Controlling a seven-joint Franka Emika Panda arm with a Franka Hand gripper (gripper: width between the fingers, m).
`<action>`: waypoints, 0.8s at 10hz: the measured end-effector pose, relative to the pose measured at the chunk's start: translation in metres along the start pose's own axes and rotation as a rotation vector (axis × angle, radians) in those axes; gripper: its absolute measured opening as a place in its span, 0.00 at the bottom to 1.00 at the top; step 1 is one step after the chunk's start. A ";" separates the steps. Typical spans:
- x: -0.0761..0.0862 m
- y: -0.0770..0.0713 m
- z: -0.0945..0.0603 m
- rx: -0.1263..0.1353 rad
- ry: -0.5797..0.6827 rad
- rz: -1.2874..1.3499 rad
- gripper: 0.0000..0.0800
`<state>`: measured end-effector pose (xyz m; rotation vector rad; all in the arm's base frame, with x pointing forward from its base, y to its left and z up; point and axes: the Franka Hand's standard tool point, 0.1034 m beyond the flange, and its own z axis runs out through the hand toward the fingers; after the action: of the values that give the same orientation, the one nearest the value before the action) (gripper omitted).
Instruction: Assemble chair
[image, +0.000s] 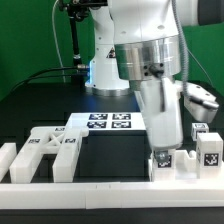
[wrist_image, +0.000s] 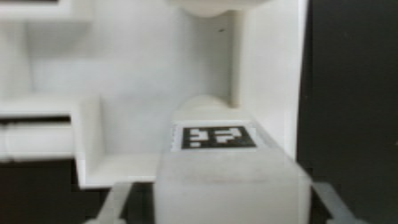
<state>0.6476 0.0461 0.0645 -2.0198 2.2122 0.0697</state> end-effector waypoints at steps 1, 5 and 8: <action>-0.001 0.000 0.000 -0.001 -0.001 0.041 0.36; 0.002 0.004 -0.001 -0.018 0.012 0.124 0.36; 0.002 0.005 0.000 -0.019 0.013 0.123 0.76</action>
Offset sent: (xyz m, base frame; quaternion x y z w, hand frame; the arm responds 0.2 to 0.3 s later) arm -0.0017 -0.0022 -0.0018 -0.0056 0.0160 0.1663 0.9859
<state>0.6427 0.0444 0.0634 -1.8973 2.3502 0.0923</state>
